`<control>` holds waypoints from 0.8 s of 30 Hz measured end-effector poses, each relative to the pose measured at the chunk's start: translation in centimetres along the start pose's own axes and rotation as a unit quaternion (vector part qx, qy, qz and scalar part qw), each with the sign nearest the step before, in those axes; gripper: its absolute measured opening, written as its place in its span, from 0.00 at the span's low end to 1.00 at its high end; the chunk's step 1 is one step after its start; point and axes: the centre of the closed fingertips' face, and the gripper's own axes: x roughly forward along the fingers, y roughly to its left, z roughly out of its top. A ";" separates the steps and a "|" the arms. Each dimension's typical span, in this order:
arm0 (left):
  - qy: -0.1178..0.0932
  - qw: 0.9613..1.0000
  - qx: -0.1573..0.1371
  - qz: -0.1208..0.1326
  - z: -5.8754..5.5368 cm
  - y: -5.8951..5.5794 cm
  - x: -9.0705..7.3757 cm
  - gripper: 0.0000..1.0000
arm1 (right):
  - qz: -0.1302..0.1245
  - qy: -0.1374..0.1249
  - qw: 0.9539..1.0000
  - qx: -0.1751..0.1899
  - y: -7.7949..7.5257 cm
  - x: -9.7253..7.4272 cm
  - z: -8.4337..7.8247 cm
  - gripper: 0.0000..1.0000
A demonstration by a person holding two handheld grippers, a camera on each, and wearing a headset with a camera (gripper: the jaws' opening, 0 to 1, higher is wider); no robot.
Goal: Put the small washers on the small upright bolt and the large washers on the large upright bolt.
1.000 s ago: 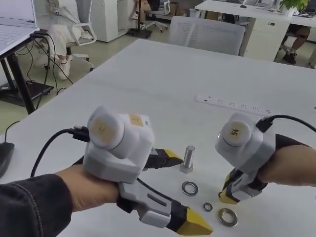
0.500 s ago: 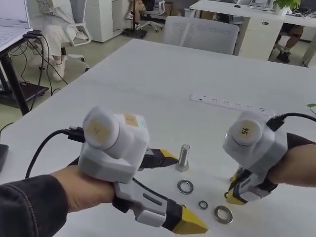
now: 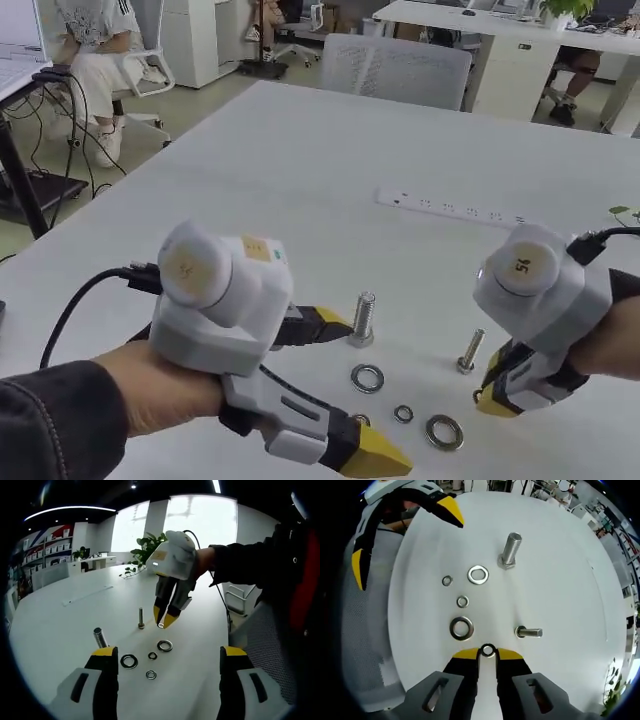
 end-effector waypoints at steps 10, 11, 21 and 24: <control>0.003 1.000 -0.001 -0.001 -0.1 -0.1 0.1 0.83 | -0.013 0.002 1.000 0.001 -1.2 -1.8 -0.7 0.13; 0.003 1.000 -0.001 -0.001 -0.1 -0.1 0.1 0.83 | -0.013 0.001 1.000 0.001 -1.3 -2.0 -0.7 0.13; 0.001 1.000 -0.001 0.000 0.1 0.0 0.0 0.83 | -0.023 -0.009 1.000 -0.011 -2.3 -4.5 0.4 0.13; 0.001 1.000 -0.001 -0.001 0.1 0.0 0.1 0.83 | -0.027 -0.014 0.999 -0.017 -2.6 -5.3 1.0 0.13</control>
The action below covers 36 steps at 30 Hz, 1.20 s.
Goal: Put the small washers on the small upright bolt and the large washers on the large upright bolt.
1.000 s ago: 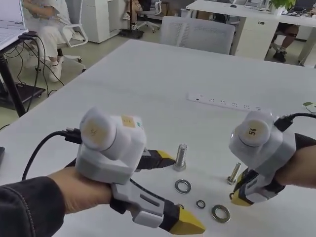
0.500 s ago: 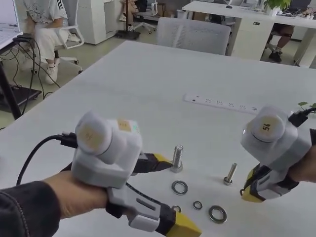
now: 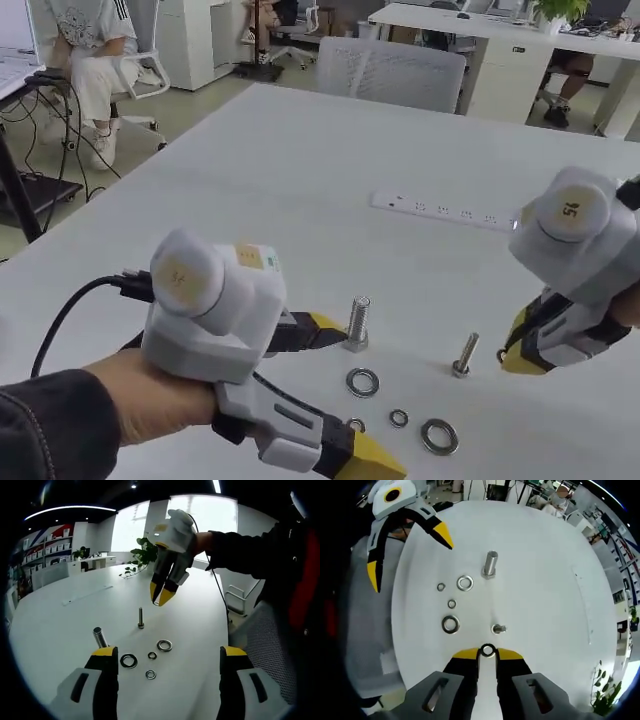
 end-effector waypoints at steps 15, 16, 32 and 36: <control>0.000 1.000 -0.001 0.003 0.0 0.1 -0.1 0.83 | 0.008 0.002 0.999 -0.047 -1.7 -1.0 2.4 0.13; -0.001 1.000 -0.001 0.003 0.0 0.2 -0.1 0.83 | 0.011 0.003 0.999 -0.052 -1.7 -0.9 2.5 0.13; -0.001 1.000 -0.003 0.007 0.0 0.4 -0.1 0.83 | 0.049 0.033 0.995 -0.082 -2.0 1.1 2.5 0.13; -0.001 1.000 -0.003 0.007 0.0 0.4 -0.1 0.83 | 0.055 0.039 0.994 -0.082 -2.0 1.5 2.3 0.13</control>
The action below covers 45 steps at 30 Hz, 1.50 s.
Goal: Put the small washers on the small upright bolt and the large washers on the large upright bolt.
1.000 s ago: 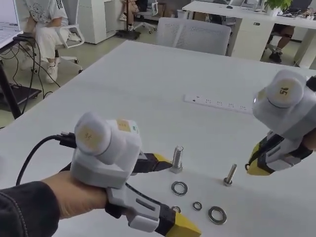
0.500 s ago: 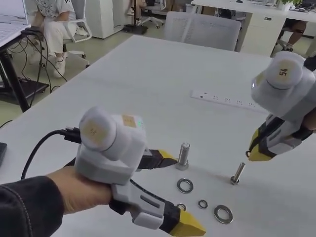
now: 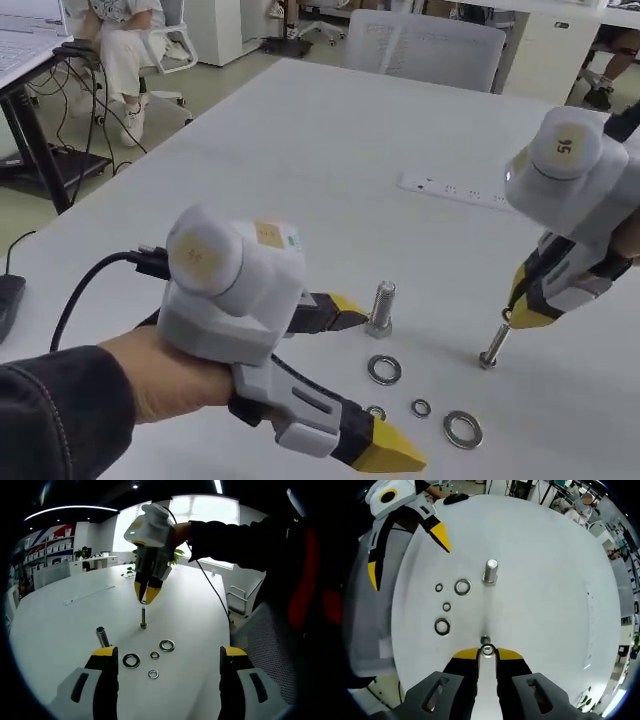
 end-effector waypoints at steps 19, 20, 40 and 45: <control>-0.002 1.000 0.001 0.001 0.0 -0.1 -0.1 0.83 | 0.016 0.012 1.000 -0.003 0.3 1.1 -0.3 0.13; -0.002 1.000 0.001 0.001 0.0 -0.1 -0.1 0.83 | 0.016 0.013 1.000 -0.003 0.3 1.1 -0.3 0.13; 0.000 1.000 -0.002 0.000 -0.2 0.0 -0.1 0.83 | 0.026 0.018 0.999 -0.001 0.5 2.5 -0.5 0.13; 0.000 1.000 -0.002 0.000 -0.2 0.0 -0.1 0.83 | 0.027 0.020 0.999 0.002 0.5 3.1 -0.7 0.13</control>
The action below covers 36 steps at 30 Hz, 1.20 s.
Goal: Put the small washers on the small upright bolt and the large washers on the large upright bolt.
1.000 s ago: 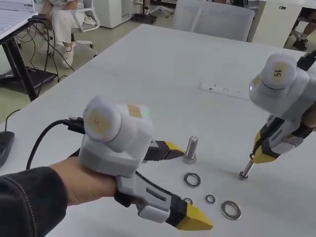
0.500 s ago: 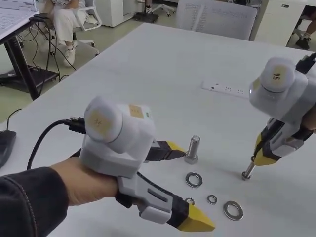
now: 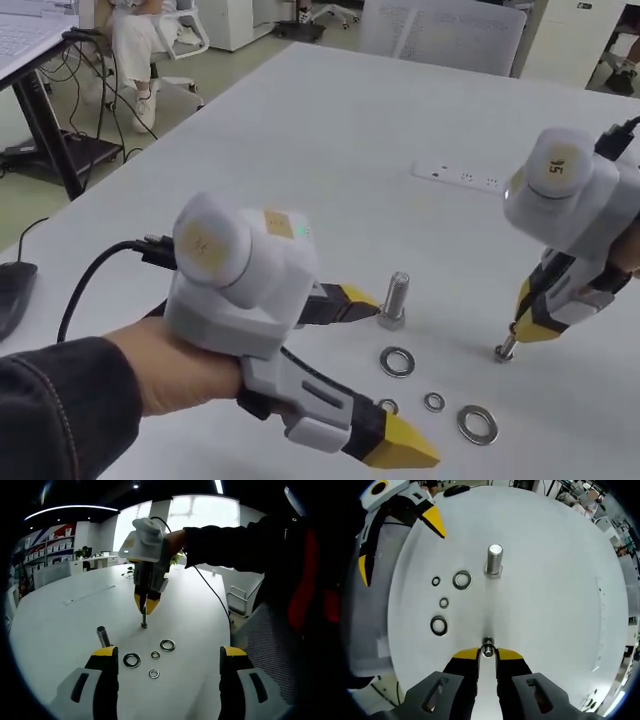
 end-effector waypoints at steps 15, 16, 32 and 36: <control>0.001 1.000 -0.002 0.001 -0.1 0.2 0.0 0.83 | 0.006 0.008 1.000 0.003 0.2 2.2 -0.3 0.14; 0.001 1.000 -0.002 0.001 -0.1 0.2 0.0 0.83 | 0.006 0.009 1.000 0.003 0.2 2.3 -0.3 0.14; 0.001 1.000 -0.002 0.002 -0.1 0.1 0.0 0.83 | 0.007 0.014 1.000 0.000 0.2 3.1 -0.5 0.14; 0.000 1.000 -0.003 0.002 -0.1 0.1 0.0 0.83 | 0.008 0.014 1.000 -0.001 0.2 3.2 -0.6 0.14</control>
